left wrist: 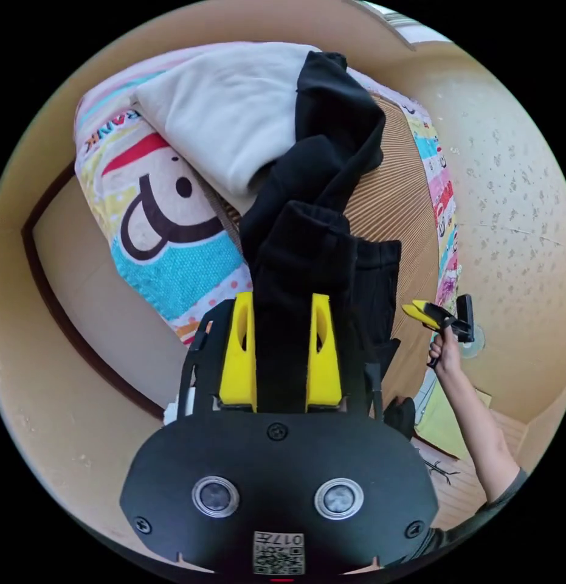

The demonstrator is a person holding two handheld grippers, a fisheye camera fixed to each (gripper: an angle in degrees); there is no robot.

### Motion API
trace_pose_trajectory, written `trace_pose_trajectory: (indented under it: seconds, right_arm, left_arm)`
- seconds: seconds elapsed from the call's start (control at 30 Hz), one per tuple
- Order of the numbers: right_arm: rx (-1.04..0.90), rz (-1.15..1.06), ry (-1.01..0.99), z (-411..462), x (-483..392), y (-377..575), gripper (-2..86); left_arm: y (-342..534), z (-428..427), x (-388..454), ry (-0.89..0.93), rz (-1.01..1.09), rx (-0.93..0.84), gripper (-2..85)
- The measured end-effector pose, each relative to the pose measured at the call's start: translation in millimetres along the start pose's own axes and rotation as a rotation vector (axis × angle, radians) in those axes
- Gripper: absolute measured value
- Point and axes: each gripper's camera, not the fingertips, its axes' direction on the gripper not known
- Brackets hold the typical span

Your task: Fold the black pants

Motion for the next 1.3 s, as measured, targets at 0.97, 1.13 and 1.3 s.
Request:
trace_pose_trajectory:
  seconds: [0.97, 1.13, 1.3]
  right_arm:
    - [1.129, 0.349, 0.215, -144, 58, 371, 2.0]
    - [1.493, 0.321, 0.355, -226, 16, 476, 2.0]
    - [1.817, 0.086, 0.335, -340, -53, 531, 2.2]
  left_arm:
    - [429, -77, 353, 0.415, 1.534, -0.085, 2.1]
    - [509, -109, 426, 0.579, 1.759, -0.052, 2.0]
    - [550, -170, 484, 0.731, 1.865, 0.109, 2.1]
